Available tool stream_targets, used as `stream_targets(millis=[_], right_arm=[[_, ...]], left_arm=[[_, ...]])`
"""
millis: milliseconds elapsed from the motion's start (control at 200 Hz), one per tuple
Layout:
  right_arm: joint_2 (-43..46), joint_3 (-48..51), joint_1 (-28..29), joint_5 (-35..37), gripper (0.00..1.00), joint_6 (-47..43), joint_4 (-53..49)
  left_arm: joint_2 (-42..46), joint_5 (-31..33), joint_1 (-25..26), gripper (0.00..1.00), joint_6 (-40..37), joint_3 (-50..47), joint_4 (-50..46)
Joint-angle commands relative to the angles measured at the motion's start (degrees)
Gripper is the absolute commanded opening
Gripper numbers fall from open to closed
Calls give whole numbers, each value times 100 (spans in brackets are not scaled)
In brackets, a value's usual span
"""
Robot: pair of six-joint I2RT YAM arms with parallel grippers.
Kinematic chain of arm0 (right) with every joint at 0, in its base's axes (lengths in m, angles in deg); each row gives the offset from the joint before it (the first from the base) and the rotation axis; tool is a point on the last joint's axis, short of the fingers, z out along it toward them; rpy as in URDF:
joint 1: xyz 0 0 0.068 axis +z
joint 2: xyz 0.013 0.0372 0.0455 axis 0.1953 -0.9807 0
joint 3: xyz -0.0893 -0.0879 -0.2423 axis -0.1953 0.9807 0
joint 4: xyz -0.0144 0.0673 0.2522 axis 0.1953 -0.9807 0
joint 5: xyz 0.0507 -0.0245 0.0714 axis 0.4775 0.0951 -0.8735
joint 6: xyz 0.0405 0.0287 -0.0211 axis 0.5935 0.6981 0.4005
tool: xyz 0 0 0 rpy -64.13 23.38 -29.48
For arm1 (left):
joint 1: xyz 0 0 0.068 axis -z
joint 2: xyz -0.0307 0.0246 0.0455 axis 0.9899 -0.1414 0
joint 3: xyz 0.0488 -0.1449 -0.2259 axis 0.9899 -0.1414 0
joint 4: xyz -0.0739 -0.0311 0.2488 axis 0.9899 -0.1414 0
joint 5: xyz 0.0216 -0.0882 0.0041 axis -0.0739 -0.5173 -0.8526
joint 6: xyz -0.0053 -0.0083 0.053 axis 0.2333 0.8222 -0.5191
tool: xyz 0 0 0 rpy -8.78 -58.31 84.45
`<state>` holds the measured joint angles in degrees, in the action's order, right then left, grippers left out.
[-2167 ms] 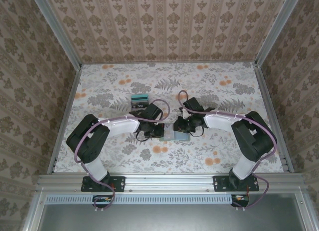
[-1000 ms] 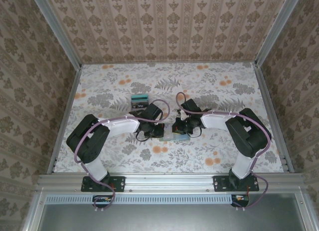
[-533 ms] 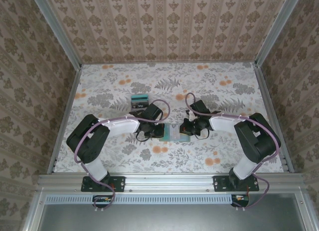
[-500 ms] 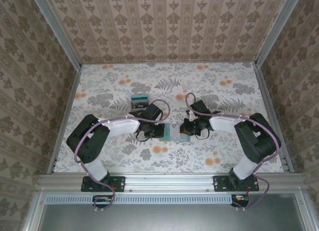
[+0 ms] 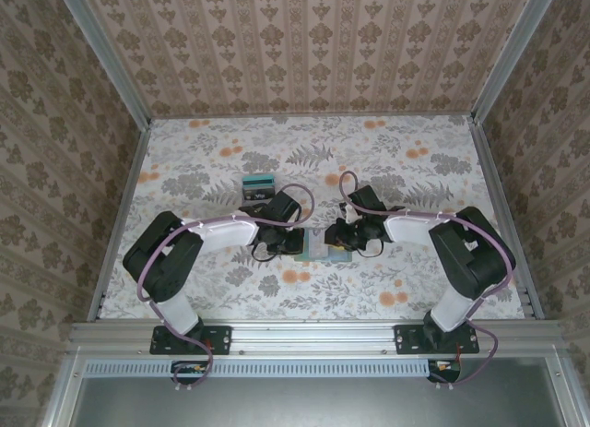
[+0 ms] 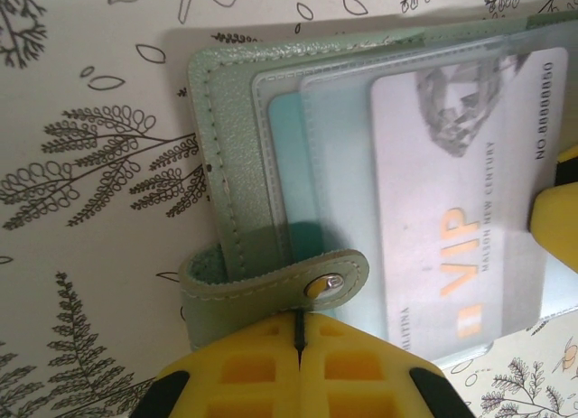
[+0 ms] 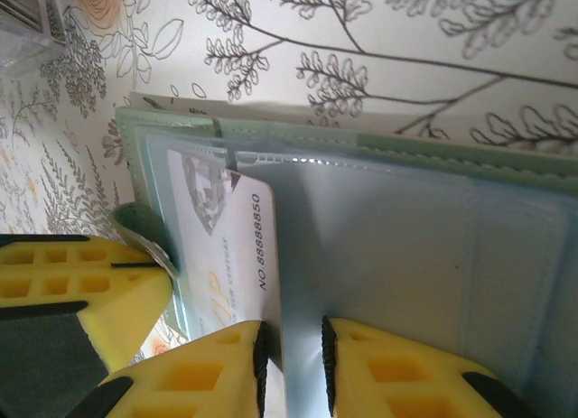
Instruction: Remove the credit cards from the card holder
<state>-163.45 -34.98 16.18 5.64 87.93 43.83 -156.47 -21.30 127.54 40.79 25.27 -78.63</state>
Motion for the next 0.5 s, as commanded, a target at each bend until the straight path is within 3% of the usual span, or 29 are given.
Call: stream_targets(millis=[0, 340, 495], right_arm=[[-245, -86, 58, 15, 26, 117, 54], [-222, -228, 139, -48, 24, 131, 45], [-301, -290, 182, -83, 23, 113, 24]], left_arm=[[-15, 101, 12, 0, 92, -133, -305], [60, 195, -8, 0, 42, -54, -416], [257, 268, -66, 6, -8, 42, -519]])
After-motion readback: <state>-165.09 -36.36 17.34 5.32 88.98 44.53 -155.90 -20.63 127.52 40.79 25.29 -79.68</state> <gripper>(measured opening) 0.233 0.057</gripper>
